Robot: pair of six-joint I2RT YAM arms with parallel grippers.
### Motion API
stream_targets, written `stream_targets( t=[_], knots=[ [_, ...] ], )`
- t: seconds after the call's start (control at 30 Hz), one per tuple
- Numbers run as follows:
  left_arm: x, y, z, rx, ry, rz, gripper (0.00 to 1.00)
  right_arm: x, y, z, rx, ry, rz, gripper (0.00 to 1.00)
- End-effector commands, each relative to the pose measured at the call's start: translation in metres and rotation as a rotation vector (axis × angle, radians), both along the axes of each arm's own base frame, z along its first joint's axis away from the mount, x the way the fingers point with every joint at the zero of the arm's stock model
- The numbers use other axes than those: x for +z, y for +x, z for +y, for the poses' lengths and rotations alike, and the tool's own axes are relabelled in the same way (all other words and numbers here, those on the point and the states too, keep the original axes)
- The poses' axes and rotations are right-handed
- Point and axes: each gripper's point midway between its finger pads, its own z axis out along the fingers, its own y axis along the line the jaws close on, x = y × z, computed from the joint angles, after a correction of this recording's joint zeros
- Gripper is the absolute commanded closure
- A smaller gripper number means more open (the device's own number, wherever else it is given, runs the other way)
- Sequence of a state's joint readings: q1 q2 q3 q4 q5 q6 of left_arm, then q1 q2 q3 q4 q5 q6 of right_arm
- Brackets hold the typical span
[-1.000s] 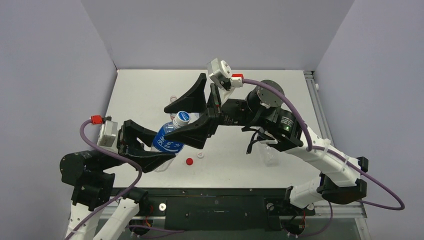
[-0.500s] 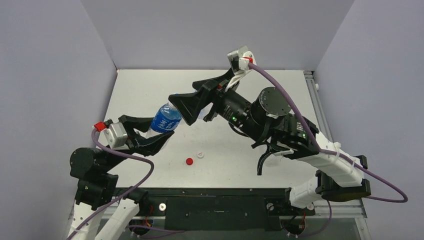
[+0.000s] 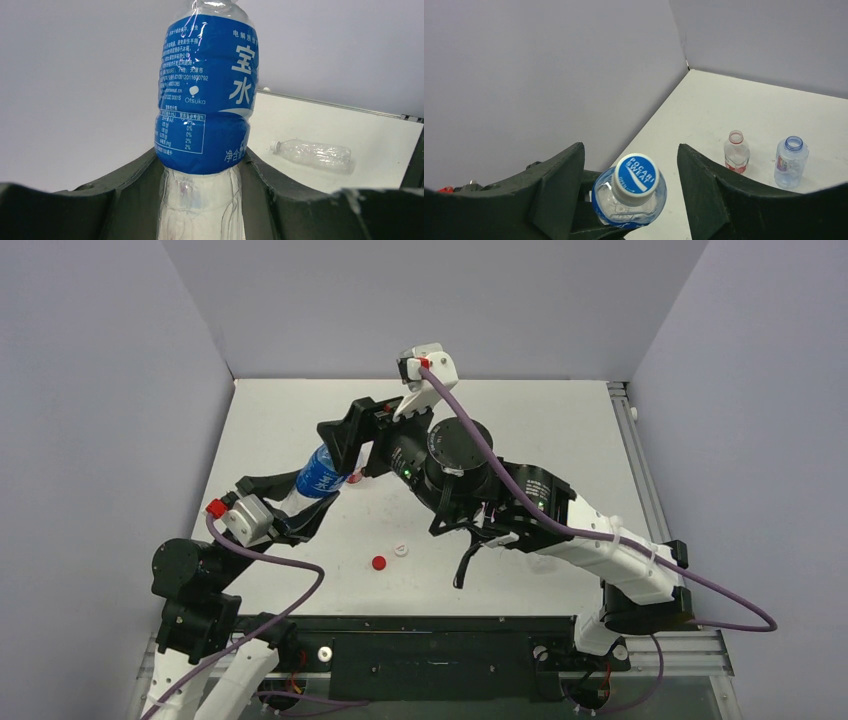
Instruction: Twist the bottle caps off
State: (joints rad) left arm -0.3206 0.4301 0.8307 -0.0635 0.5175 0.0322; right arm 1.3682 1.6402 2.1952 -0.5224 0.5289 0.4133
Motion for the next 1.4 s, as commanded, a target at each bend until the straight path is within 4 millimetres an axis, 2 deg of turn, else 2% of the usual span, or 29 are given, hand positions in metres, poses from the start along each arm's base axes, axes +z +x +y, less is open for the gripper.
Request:
stream_targets(
  t=[0.0, 0.13, 0.2, 0.37, 0.47, 0.53, 0.6, 0.63, 0.77, 0.8, 0.93, 1.07, 1.2, 1.3, 1.33, 1.37],
  knots=[
    [0.01, 0.001, 0.007, 0.044, -0.009, -0.055, 0.98, 0.017, 0.014, -0.018, -0.044, 0.102, 0.042, 0.39],
    [0.009, 0.001, 0.006, 0.04, -0.012, -0.05, 0.98, 0.014, 0.014, -0.012, 0.004, 0.128, 0.061, 0.49],
    [0.009, 0.002, 0.007, 0.043, -0.015, -0.049, 0.98, 0.013, 0.011, -0.007, 0.035, 0.127, 0.06, 0.5],
    [0.008, 0.004, 0.007, 0.048, -0.019, -0.04, 0.98, 0.009, 0.005, 0.002, 0.085, 0.107, 0.066, 0.38],
    [0.007, 0.006, 0.006, 0.047, -0.019, -0.032, 0.98, 0.008, 0.002, 0.004, 0.105, 0.108, 0.069, 0.39],
    [0.007, 0.007, 0.006, 0.046, -0.02, -0.028, 0.98, 0.007, 0.001, 0.006, 0.114, 0.111, 0.069, 0.45],
    [0.008, 0.007, 0.006, 0.046, -0.021, -0.026, 0.98, 0.008, 0.001, 0.005, 0.119, 0.114, 0.067, 0.56],
    [0.008, 0.007, 0.005, 0.043, -0.022, -0.024, 0.98, 0.009, 0.001, 0.005, 0.122, 0.115, 0.067, 0.68],
    [0.01, 0.005, 0.002, 0.021, -0.031, -0.005, 0.98, 0.012, 0.002, 0.001, 0.14, 0.123, 0.063, 0.97],
    [0.012, 0.004, 0.001, 0.009, -0.043, 0.009, 0.98, 0.013, 0.003, 0.0, 0.145, 0.121, 0.055, 1.0],
    [0.017, -0.007, -0.008, -0.072, -0.088, 0.067, 0.98, 0.025, -0.003, -0.008, 0.203, 0.119, -0.002, 1.0],
    [0.021, -0.023, -0.021, -0.191, -0.136, 0.162, 0.99, 0.038, -0.02, -0.014, 0.334, 0.115, -0.086, 1.0],
    [0.021, -0.051, -0.039, -0.392, -0.139, 0.269, 0.99, 0.048, -0.06, -0.016, 0.555, 0.103, -0.199, 1.0],
    [0.027, -0.069, -0.046, -0.509, -0.146, 0.33, 0.99, 0.05, -0.078, -0.022, 0.653, 0.095, -0.263, 1.0],
    [0.026, -0.074, -0.048, -0.547, -0.133, 0.347, 0.99, 0.053, -0.09, -0.027, 0.711, 0.101, -0.286, 1.0],
    [0.028, -0.077, -0.05, -0.569, -0.143, 0.371, 0.99, 0.052, -0.092, -0.028, 0.732, 0.103, -0.299, 1.0]
  ],
)
